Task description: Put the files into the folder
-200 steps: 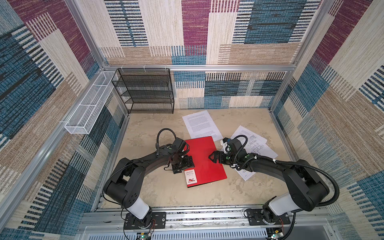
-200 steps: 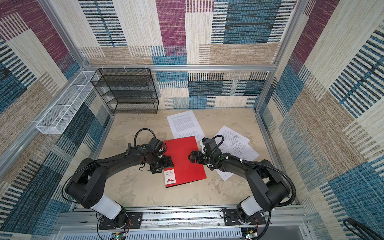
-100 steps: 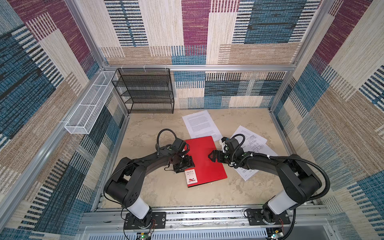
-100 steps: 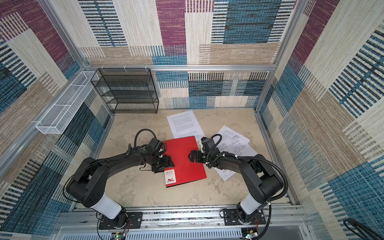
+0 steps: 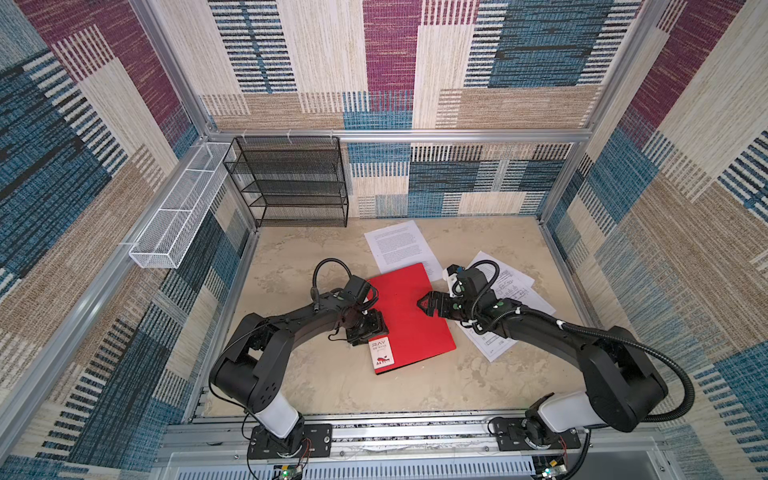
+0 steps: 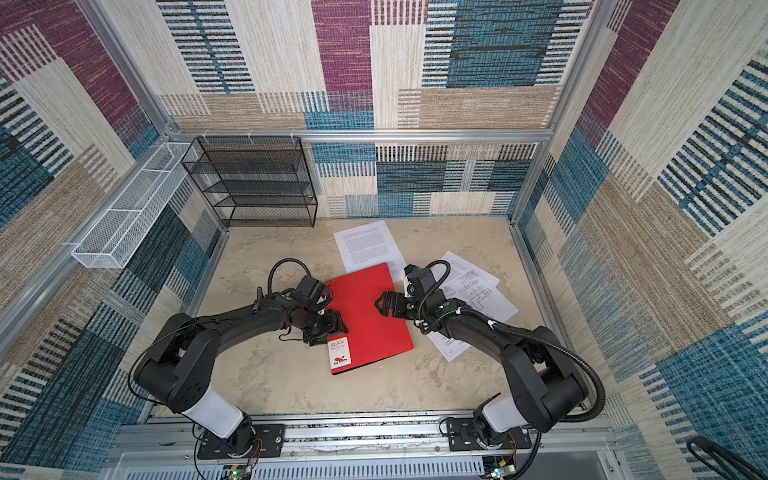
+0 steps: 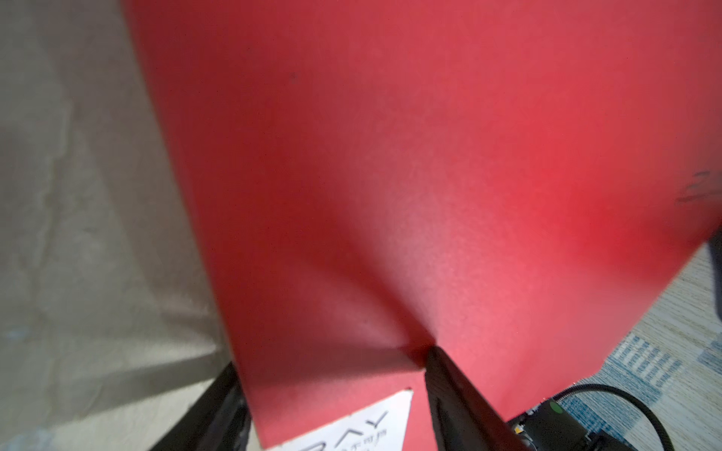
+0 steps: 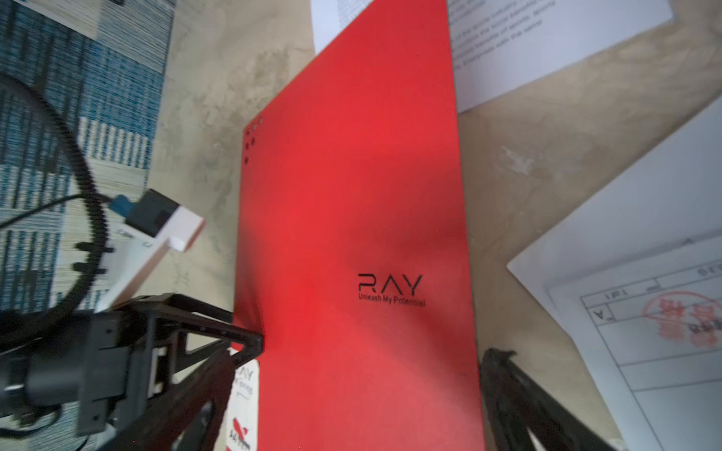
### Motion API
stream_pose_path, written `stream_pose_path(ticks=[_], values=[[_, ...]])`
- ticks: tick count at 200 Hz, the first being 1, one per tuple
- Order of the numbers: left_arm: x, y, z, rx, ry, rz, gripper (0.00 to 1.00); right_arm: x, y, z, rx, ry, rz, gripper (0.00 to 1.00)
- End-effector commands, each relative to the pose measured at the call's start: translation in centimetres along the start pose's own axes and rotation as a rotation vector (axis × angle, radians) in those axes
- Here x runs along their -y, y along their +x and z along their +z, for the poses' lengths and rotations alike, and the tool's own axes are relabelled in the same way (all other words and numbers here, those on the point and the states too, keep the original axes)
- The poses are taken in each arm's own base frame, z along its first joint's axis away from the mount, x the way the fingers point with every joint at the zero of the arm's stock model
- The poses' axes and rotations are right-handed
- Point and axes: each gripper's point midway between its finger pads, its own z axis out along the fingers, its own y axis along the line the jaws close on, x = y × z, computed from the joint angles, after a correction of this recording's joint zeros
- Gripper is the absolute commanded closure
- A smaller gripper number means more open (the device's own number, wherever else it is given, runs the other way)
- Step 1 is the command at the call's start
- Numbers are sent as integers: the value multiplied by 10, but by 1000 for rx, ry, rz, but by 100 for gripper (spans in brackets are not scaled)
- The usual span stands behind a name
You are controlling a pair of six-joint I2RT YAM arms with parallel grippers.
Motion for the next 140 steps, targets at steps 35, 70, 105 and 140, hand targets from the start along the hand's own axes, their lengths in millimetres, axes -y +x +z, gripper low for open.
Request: stream_pose_path(ticks=[35,70,105,140], values=[[13,0,12,-18,79,22,29,-66,7,-22,-84,-315,33,0],[16,-2,10,-12,84,28,27,-44,0,-21,-41,-167,21,0],[13,-1,13,-13,83,21,24,-23,14,-8,-80,-96,59,0],[14,-2,13,-11,89,23,19,-3,27,0,-93,2,73,0]])
